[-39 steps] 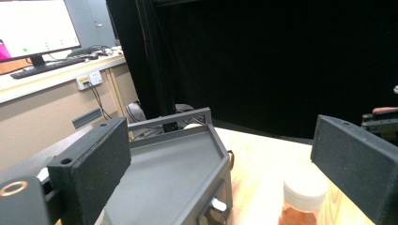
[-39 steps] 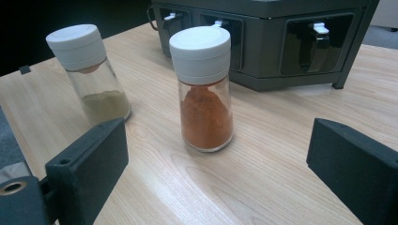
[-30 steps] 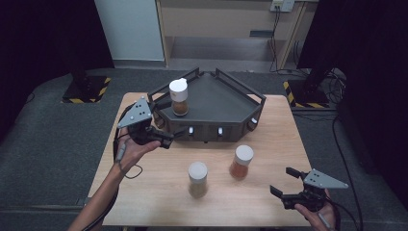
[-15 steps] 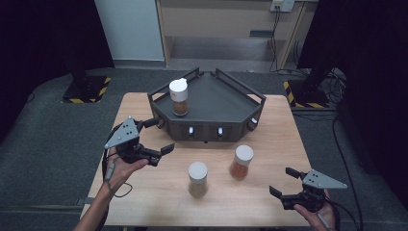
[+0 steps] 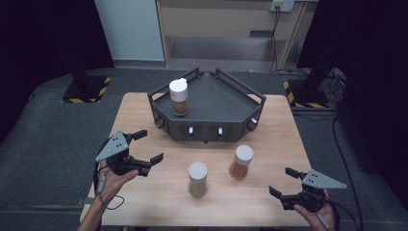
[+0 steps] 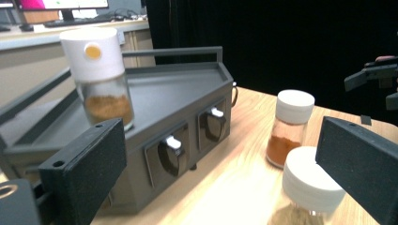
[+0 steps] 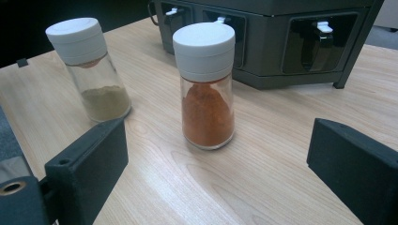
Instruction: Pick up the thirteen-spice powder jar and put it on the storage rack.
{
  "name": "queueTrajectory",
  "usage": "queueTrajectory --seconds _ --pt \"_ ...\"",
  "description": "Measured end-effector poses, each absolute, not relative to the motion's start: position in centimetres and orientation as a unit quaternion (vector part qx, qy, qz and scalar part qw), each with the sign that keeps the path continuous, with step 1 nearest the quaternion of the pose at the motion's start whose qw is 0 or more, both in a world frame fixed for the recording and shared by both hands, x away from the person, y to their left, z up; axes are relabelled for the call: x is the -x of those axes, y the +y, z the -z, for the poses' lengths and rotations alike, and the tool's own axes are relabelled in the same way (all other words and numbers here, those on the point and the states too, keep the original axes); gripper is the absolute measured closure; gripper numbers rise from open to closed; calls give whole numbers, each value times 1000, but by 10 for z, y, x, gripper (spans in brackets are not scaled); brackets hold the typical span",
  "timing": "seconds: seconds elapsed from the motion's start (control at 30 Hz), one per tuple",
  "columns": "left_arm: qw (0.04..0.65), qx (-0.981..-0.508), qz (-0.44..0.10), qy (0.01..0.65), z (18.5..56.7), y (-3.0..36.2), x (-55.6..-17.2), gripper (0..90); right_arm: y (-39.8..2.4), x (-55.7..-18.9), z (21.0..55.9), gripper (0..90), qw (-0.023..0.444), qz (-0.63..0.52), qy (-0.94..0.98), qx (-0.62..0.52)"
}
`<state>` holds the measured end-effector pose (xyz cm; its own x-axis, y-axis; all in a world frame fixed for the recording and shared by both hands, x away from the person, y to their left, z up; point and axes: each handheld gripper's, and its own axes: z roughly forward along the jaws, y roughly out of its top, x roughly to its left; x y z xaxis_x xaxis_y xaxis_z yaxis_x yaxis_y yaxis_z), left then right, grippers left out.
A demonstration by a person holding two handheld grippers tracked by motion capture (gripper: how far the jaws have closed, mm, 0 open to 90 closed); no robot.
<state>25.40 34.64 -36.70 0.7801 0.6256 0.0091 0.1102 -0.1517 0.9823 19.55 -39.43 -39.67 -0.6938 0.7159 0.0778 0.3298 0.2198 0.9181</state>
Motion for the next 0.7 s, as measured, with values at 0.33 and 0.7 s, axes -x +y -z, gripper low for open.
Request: queueTrajectory --seconds 0.33,0.7 --pt "583 -731 -209 285 384 362 -239 15 -394 -196 397 60 185 -520 759 -345" --pt "574 -731 -206 307 399 370 -229 15 -393 -196 397 60 185 -520 759 -345"
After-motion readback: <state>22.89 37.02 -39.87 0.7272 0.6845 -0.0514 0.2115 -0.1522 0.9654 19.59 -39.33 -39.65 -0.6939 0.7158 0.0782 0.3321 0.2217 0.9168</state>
